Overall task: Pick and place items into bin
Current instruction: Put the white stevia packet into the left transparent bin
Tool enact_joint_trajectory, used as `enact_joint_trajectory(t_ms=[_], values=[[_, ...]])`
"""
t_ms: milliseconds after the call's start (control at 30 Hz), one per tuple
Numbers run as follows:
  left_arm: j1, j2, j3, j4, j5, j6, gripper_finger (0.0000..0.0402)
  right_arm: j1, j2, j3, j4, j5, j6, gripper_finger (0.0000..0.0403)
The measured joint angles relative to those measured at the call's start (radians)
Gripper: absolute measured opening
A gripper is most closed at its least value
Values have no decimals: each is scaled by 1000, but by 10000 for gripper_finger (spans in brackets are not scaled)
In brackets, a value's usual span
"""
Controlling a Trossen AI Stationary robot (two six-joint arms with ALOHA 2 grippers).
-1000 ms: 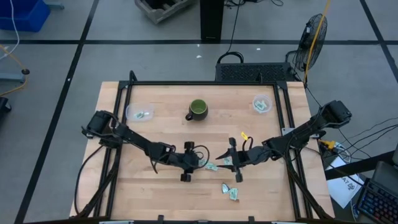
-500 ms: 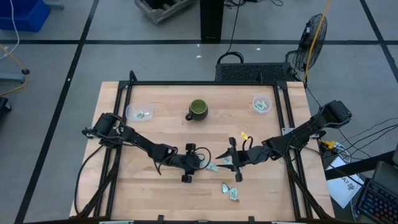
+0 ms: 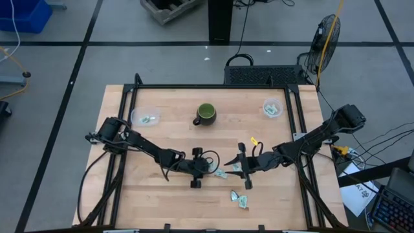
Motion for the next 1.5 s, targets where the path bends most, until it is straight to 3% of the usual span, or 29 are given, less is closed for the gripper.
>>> enact_joint_trajectory(t_ms=[400, 633, 933, 1067, 1300, 1500], values=[[1, 0, -2, 0, -11, 10, 6, 0, 0, 0, 0, 0, 0, 128], [1, -45, -3, -58, -15, 11, 14, 0, 0, 0, -3, 0, 0, 128], [0, -298, -3, -439, -161, -29, 18, 0, 0, 0, -12, 0, 14, 128], [8, -405, -7, -618, -290, -64, 18, 0, 0, 0, -14, 0, 22, 128], [109, -580, -63, -825, -458, -201, 8, 0, 0, 0, -23, -1, 23, 128], [277, -677, -173, -930, -565, -373, 23, 0, 0, 0, -23, -1, 23, 128]])
